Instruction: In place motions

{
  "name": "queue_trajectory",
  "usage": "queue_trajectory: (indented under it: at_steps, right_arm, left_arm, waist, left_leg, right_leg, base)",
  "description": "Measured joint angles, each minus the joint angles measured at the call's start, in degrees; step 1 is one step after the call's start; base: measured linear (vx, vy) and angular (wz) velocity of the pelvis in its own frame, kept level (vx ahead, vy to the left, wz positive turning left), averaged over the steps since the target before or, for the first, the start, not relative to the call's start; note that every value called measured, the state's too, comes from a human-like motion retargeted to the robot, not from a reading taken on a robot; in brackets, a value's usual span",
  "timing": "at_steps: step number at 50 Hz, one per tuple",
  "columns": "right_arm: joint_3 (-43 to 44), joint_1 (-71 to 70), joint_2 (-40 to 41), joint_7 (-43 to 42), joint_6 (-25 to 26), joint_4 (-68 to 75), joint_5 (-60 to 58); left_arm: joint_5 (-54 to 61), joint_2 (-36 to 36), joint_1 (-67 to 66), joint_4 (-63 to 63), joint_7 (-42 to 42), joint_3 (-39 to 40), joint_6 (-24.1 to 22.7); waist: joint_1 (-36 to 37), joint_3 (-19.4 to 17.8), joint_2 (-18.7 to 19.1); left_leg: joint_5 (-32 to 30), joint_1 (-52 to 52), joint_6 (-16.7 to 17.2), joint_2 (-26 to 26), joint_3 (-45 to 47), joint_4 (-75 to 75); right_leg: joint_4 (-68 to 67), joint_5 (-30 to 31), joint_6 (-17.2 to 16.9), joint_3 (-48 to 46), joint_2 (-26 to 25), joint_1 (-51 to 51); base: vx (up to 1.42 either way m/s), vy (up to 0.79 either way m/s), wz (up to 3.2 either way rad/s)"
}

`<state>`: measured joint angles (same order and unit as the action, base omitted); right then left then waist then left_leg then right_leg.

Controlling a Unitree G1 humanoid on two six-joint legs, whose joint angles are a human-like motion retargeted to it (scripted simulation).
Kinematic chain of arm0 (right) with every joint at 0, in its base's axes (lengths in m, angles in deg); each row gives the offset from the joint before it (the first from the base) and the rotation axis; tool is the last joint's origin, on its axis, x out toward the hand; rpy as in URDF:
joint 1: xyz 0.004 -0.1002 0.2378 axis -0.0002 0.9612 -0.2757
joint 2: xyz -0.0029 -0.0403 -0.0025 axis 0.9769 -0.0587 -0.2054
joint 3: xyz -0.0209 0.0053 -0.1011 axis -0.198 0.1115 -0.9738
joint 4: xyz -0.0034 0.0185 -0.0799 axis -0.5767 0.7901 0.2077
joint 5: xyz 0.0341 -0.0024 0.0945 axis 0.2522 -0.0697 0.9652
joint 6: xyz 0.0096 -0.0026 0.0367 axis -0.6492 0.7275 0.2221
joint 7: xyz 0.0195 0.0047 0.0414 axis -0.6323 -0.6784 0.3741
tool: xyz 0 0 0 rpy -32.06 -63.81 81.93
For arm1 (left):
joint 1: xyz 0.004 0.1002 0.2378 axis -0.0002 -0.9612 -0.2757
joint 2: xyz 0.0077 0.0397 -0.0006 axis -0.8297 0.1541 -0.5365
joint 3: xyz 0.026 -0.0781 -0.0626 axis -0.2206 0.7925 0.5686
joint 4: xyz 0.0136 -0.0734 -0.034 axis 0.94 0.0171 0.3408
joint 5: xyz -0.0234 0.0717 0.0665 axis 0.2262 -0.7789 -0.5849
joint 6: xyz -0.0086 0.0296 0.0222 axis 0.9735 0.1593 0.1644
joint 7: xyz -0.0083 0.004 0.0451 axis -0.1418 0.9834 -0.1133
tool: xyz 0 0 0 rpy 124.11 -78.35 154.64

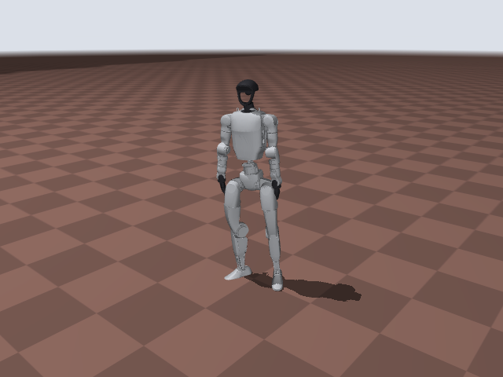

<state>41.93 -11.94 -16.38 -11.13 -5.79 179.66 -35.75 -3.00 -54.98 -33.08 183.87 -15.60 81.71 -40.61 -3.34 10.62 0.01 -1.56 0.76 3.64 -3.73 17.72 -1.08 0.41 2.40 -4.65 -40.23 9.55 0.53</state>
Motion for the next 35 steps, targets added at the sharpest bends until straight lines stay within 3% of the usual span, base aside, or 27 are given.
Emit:
queue_trajectory:
  at_steps: [10,22,35]
  right_arm:
    - [1.5,1.2,0.1,0.6,0.8,1.5,1.3]
    - [-0.1,-0.2,0.5,1.3,0.5,-1.1,-3.2]
    - [-0.2,-0.1,1.2,2.6,-0.5,-1.9,-2.4]
  left_arm:
    - [-0.7,0.5,0.3,0.9,0.4,-1.1,-0.2]
    - [-2.0,1.0,-0.6,2.2,2.1,-1.1,0.0]
    - [-2.6,1.2,-0.2,1.5,2.7,-1.5,-0.2]
  waist:
    - [3.2,0.7,0.8]
    - [-2.5,0.6,1.8]
    - [-1.7,0.6,1.6]
  left_leg:
    - [1.5,-1.0,0.3,-1.1,6.0,0.3]
    - [2.1,-0.2,0.4,-0.7,2.4,0.7]
    - [3.0,0.6,1.1,-1.3,2.7,0.7]
  right_leg:
    - [-0.6,-0.7,0.1,6.6,-1.4,-1.7]
    - [-0.1,1.0,0.8,3.5,-0.9,-3.1]
    - [-0.5,0.9,0.7,3.5,-1.0,-3.7]
  base:
    - [-0.01,-0.01,-0.57]
    - [-0.01,-0.01,0.17]
    - [0.00,0.00,-0.02]
